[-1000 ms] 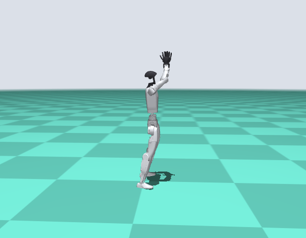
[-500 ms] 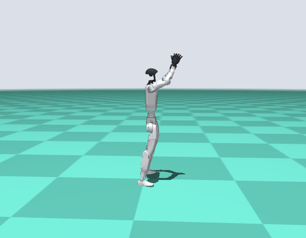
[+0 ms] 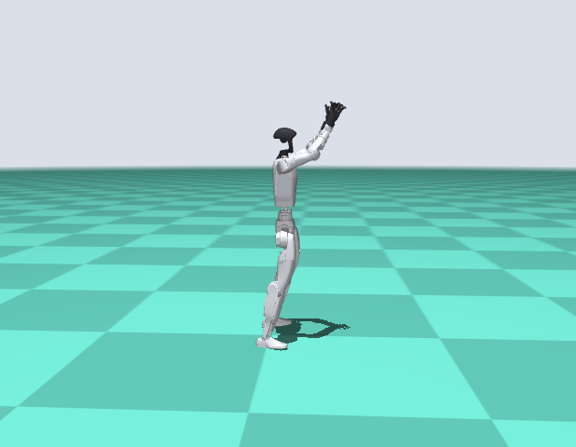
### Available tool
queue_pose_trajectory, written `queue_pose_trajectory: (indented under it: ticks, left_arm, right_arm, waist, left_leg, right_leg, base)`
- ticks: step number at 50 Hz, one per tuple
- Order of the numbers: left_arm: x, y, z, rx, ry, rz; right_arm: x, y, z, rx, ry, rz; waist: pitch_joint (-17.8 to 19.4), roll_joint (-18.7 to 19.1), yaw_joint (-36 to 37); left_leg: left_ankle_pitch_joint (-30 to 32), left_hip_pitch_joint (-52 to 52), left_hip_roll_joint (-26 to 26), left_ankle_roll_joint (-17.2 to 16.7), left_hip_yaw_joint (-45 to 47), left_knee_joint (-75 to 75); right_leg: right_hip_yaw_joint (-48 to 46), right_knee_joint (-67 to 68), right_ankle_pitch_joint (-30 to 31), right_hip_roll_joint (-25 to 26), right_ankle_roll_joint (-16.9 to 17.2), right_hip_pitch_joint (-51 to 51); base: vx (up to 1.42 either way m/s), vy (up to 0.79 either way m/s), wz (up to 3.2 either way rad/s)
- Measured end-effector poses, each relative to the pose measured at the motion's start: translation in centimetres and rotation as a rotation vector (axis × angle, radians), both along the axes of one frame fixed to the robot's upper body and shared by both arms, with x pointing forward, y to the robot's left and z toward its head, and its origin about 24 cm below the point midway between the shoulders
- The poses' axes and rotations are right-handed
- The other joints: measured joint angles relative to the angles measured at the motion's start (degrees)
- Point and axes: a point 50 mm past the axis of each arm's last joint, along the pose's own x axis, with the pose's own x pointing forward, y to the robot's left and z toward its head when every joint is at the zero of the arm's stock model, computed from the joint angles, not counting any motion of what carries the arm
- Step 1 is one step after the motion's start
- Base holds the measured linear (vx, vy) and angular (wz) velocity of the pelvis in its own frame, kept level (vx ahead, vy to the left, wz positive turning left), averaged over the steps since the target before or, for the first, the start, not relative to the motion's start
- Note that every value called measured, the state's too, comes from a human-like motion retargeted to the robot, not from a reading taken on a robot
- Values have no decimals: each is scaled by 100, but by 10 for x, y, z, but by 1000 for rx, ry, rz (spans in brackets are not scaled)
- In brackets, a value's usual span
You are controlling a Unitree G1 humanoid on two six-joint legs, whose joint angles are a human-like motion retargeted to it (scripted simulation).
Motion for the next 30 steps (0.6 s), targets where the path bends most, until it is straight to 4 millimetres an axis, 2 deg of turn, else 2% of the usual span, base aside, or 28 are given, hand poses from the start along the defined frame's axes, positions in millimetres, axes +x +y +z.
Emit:
queue_pose_trajectory:
  ticks: [9, 18, 23, 28, 30]
  left_arm:
    - [1, -9, -12, -266, 88, -219]
    - [29, -7, -42, -343, 257, -264]
    - [59, 1, -78, -367, 377, -191]
    - [86, 6, -127, -361, 501, -117]
    - [98, 21, -151, -342, 538, -78]
  right_arm:
    - [1, 6, -6, 166, 32, -82]
    - [30, 4, -36, 161, 148, -133]
    - [58, 4, -73, 107, 254, -171]
    - [85, 1, -119, 77, 390, -165]
    - [90, 12, -145, 75, 452, -115]
  waist:
    - [179, -46, -66]
    - [344, -105, -91]
    - [405, -122, -103]
    - [492, -126, -9]
    - [438, -212, -141]
  left_leg:
    - [-2, 16, -9, 12, 15, -5]
    - [55, -168, -21, 65, -7, -40]
    - [68, -253, -27, 80, -39, 2]
    - [27, -266, -36, 104, -68, 117]
    - [3, -256, -40, 86, -62, 170]
  right_leg:
    - [8, -32, 18, -5, -22, 19]
    - [-7, -26, 99, -6, -57, -178]
    - [-34, 68, 129, -33, -81, -267]
    - [-52, 168, 119, -78, -135, -255]
    - [-48, 209, 89, -101, -122, -243]
  base:
    - [0, 0, 0]
    - [0, 0, 0]
    - [0, 0, 0]
    - [0, 0, 0]
    - [0, 0, 0]
